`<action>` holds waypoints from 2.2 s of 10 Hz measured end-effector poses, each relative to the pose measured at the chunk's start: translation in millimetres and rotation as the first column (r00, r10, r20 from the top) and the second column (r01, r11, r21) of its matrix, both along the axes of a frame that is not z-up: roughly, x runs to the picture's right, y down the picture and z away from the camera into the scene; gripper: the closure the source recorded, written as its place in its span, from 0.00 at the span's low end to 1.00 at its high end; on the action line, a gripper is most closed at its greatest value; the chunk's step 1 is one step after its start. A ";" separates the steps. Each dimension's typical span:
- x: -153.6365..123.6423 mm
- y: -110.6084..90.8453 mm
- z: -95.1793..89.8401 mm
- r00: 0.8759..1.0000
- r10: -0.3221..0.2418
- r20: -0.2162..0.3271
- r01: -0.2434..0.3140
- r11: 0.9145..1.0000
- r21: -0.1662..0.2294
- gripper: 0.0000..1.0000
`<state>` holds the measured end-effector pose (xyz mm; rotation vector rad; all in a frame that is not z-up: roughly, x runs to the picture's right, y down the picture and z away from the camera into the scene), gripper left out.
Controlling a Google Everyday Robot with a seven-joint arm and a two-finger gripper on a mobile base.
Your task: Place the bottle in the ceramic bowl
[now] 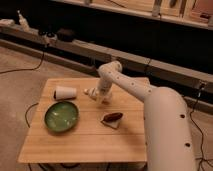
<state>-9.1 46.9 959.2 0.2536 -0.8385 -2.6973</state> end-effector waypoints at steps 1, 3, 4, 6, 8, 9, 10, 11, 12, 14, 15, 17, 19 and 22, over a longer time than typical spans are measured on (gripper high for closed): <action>3.9 0.1 -0.3 1.000 0.014 0.012 -0.014 1.000 0.007 0.20; 8.2 -1.0 -0.8 0.998 0.039 0.048 -0.040 0.999 0.028 0.20; 9.5 -0.1 -1.5 0.997 0.045 0.064 -0.048 0.998 0.031 0.20; 10.2 4.8 -3.7 0.993 0.052 0.104 -0.055 0.998 0.027 0.20; 11.9 10.3 -4.2 0.992 0.043 0.120 -0.045 0.999 0.017 0.31; 12.4 12.6 -3.5 0.992 0.036 0.123 -0.037 0.999 0.012 0.43; 12.7 13.1 -2.5 0.992 0.031 0.123 -0.032 0.999 0.013 0.51; 12.6 12.7 -1.2 0.992 0.023 0.121 -0.025 1.000 0.017 0.62; 12.8 12.0 -0.1 0.993 0.018 0.121 -0.021 1.000 0.023 0.72; 12.6 8.7 0.4 0.992 0.005 0.123 -0.011 0.999 0.042 0.91; 10.1 3.0 -4.5 0.990 0.000 0.138 -0.009 0.998 0.061 0.97; 4.2 -10.7 -20.9 0.984 -0.008 0.177 -0.011 0.995 0.103 0.98; -15.0 -27.4 -63.5 0.962 -0.056 0.267 0.012 0.987 0.161 0.94; -62.1 -18.3 -110.3 0.903 -0.178 0.391 0.116 0.977 0.177 0.77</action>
